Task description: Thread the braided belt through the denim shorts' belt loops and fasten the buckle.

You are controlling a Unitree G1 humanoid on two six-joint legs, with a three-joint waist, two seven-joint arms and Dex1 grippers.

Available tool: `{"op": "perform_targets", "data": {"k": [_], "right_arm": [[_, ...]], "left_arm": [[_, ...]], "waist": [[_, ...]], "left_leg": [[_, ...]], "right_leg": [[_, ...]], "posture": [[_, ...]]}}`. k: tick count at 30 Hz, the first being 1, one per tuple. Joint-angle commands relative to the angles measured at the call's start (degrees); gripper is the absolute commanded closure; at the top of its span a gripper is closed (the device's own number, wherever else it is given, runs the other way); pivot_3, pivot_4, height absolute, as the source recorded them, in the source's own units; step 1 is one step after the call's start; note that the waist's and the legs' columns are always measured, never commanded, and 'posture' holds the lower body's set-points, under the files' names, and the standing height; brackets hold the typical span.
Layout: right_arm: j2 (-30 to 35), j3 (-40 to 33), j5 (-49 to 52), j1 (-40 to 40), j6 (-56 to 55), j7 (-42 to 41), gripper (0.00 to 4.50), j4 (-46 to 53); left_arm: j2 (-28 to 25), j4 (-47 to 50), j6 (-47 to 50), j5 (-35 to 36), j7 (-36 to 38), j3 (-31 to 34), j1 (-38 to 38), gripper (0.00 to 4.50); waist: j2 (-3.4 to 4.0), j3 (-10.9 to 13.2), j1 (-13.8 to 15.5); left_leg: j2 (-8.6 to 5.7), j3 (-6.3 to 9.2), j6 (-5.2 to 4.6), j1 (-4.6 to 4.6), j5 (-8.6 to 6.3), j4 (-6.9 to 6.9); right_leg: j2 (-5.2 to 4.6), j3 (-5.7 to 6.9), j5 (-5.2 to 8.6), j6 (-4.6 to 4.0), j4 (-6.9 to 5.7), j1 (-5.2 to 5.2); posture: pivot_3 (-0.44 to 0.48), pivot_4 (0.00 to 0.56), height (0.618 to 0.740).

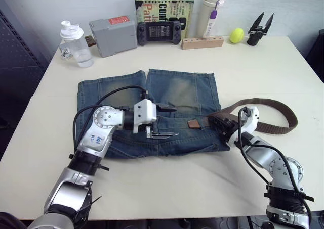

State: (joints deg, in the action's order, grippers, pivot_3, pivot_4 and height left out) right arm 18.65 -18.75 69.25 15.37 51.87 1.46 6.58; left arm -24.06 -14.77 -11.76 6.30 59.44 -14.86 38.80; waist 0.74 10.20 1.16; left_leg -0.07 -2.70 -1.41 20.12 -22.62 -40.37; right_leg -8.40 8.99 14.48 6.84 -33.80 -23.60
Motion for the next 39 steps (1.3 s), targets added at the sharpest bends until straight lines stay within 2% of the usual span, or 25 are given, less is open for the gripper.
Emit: {"op": "perform_targets", "data": {"k": [1, 5, 10, 17, 21, 27, 36, 39], "right_arm": [[-2.2, 1.4, 1.1, -1.1, 2.7, 0.7, 4.5, -0.6], [-3.2, 1.3, 0.7, -1.3, 2.8, 0.9, 4.5, -0.1], [-4.1, 1.3, 0.8, -1.6, 2.5, 1.0, 4.5, 1.2], [-5.8, -0.3, 3.5, -1.1, 2.6, 3.4, 4.5, 2.6], [-6.3, -1.2, 5.9, -0.9, 2.9, 4.6, 4.5, 2.9], [-6.4, -1.2, 7.2, -0.9, 3.0, 5.3, 4.5, 3.4], [-6.1, -1.3, 7.6, -1.2, 2.6, 5.5, 4.5, 3.3], [-6.0, -1.3, 7.8, -1.3, 2.5, 5.6, 4.5, 3.4]], "left_arm": [[2.6, -7.9, -13.4, -7.6, -5.3, -1.7, 5.2, 0.3], [4.5, -16.4, -21.8, -11.8, -8.8, -2.8, 9.0, 0.3], [7.4, -22.9, -25.4, -12.7, -8.5, -3.8, 11.6, 0.3], [8.4, -28.9, -28.7, -15.0, -7.6, -5.7, 13.2, 0.3], [9.0, -32.2, -30.2, -19.1, -13.3, -6.0, 15.8, 0.3], [9.6, -35.4, -33.4, -24.9, -21.1, -7.3, 18.0, 0.3], [7.9, -33.0, -38.9, -25.2, -21.2, -8.1, 16.2, 0.3], [7.2, -32.7, -39.0, -26.4, -21.1, -9.1, 15.7, 1.09]], "waist": [[-0.05, 0.0, 0.0], [-0.18, -0.1, -0.2], [-0.2, -0.1, -0.5], [-0.2, -0.1, -1.2], [-0.2, -0.1, -1.2], [-0.2, -0.1, -1.2], [-0.2, -0.1, -1.2], [-0.2, -0.1, -1.2]], "left_leg": [[0.01, 0.02, 0.0, 0.01, 0.0, 0.0], [0.02, -0.01, 0.0, 0.0, 0.0, 0.01], [0.02, 0.01, 0.0, 0.0, 0.0, 0.07], [0.03, 0.0, -0.01, 0.01, 0.0, 0.11], [0.03, 0.01, -0.01, 0.02, 0.0, 0.11], [0.02, 0.0, -0.01, 0.02, 0.0, 0.12], [0.01, 0.0, -0.02, 0.05, 0.0, 0.12], [0.02, 0.0, -0.02, 0.05, 0.0, 0.12]], "right_leg": [[0.0, 0.02, 0.0, 0.0, -0.01, 0.0], [0.0, 0.01, 0.0, 0.0, 0.0, 0.0], [0.0, 0.04, 0.0, 0.0, 0.0, -0.01], [0.0, 0.04, 0.0, 0.0, 0.0, -0.05], [-0.01, 0.04, 0.0, 0.0, 0.0, -0.05], [-0.03, 0.03, 0.0, 0.0, 0.0, -0.06], [-0.05, 0.03, 0.0, 0.0, 0.0, -0.09], [-0.05, 0.03, 0.0, 0.0, -0.01, -0.1]], "posture": [[0.0, 0.15, 0.726], [0.0, 0.15, 0.726], [0.0, 0.15, 0.726], [0.0, 0.15, 0.726], [0.0, 0.15, 0.726], [0.0, 0.15, 0.726], [0.0, 0.15, 0.726], [0.0, 0.15, 0.726]]}}
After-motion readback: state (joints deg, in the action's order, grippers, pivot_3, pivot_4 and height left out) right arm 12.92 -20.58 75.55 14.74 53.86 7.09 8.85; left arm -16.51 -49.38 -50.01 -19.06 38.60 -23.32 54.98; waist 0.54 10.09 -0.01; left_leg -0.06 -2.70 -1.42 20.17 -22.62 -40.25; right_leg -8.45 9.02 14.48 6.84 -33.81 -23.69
